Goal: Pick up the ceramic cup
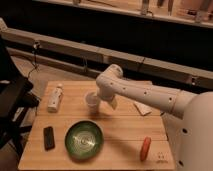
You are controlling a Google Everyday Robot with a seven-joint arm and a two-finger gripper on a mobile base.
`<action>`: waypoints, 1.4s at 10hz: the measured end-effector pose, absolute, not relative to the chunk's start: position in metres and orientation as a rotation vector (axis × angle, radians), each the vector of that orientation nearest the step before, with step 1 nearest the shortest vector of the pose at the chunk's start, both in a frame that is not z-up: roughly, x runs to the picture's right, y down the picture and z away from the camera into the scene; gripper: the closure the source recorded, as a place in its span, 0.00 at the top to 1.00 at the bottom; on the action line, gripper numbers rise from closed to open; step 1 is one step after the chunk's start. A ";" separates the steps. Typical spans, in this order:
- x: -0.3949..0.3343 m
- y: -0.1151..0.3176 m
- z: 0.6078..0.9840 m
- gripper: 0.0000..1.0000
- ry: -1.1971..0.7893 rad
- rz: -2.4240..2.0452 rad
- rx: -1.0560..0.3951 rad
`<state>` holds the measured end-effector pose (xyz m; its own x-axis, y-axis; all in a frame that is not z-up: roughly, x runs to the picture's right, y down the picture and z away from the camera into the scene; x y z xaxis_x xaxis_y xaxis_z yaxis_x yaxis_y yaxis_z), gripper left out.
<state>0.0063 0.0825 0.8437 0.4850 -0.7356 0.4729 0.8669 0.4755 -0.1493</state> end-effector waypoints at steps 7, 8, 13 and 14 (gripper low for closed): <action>0.007 0.080 0.850 0.80 -0.367 -1.008 -0.397; 0.007 0.080 0.852 0.80 -0.367 -1.008 -0.398; 0.007 0.079 0.856 0.80 -0.366 -1.010 -0.397; 0.007 0.079 0.857 0.80 -0.365 -1.011 -0.397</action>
<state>0.0074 0.0787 0.8569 0.4830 -0.7389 0.4699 0.8686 0.4720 -0.1507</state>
